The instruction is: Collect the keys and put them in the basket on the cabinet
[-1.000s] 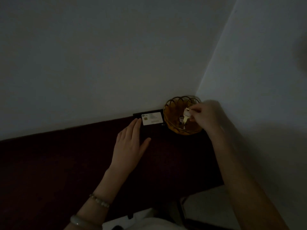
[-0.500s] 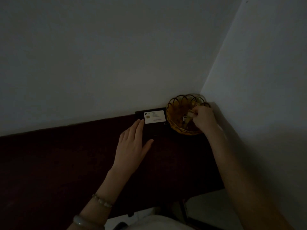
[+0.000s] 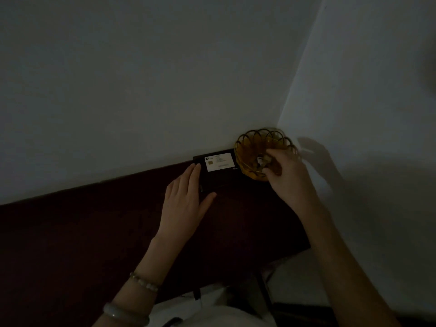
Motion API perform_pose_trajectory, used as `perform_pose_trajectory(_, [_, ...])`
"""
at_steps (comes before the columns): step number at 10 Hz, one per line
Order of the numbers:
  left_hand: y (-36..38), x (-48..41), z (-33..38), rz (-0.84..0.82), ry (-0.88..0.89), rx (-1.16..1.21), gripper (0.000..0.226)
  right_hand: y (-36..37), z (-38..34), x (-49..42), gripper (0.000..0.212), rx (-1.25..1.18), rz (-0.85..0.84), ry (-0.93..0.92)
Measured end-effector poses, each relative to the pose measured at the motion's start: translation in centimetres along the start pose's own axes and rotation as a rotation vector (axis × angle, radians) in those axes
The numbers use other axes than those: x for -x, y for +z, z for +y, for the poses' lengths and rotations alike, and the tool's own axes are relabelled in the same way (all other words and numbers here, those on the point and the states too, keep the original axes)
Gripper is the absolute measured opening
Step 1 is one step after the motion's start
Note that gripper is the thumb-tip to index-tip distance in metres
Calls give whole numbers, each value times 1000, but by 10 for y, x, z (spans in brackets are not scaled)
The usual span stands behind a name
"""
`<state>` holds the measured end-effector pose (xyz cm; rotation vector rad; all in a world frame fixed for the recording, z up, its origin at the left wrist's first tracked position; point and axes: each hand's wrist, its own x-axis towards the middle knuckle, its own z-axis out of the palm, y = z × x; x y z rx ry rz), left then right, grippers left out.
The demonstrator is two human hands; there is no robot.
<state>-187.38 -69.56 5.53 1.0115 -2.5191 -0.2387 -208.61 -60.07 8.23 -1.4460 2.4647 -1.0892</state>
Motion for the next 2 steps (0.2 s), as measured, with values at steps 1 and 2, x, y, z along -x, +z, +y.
perform_pose_trajectory(1, [-6, 8, -9, 82, 79, 9, 67, -4, -19, 34, 48, -20, 22, -31])
perform_pose_trajectory(2, [-17, 20, -15, 98, 161, 9, 65, 1, -42, 65, 56, 1, 43, -15])
